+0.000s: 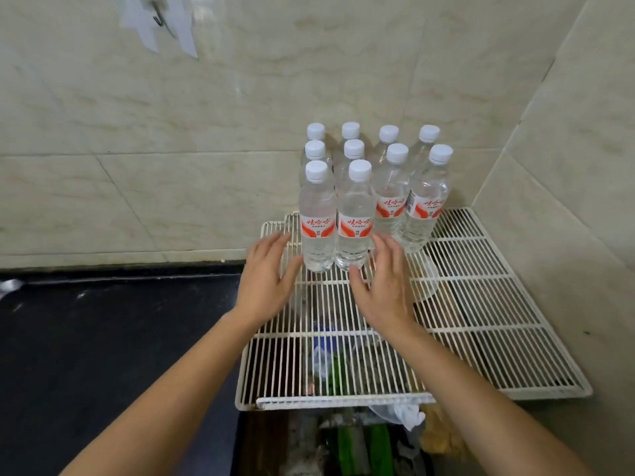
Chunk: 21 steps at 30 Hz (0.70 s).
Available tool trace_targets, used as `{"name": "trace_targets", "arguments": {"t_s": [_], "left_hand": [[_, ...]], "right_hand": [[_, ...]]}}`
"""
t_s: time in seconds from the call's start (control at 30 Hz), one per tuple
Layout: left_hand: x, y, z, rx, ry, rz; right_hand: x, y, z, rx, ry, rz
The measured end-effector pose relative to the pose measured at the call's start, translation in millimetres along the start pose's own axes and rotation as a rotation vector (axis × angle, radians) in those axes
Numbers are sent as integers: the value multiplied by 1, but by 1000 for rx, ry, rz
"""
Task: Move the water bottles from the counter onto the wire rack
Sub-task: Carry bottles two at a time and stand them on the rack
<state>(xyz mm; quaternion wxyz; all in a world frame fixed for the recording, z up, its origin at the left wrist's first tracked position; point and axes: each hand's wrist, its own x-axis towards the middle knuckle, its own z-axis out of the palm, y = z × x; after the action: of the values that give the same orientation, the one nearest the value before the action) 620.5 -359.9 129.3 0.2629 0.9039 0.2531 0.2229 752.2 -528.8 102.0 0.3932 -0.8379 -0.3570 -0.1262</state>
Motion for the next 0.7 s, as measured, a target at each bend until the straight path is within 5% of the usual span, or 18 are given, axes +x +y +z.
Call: {"name": "trace_targets", "arguments": {"t_s": [0.1, 0.2, 0.5, 0.7], "left_hand": [[-25, -4, -31, 256, 285, 142], [-54, -10, -56, 453, 410, 74], [-204, -21, -89, 615, 468, -483], [-304, -32, -137, 720, 454, -643]], "right_hand": [[5, -17, -7, -55, 2, -285], [10, -37, -6, -132, -112, -391], [-48, -109, 30, 60, -364, -529], [-104, -189, 50, 173, -492, -685]]}}
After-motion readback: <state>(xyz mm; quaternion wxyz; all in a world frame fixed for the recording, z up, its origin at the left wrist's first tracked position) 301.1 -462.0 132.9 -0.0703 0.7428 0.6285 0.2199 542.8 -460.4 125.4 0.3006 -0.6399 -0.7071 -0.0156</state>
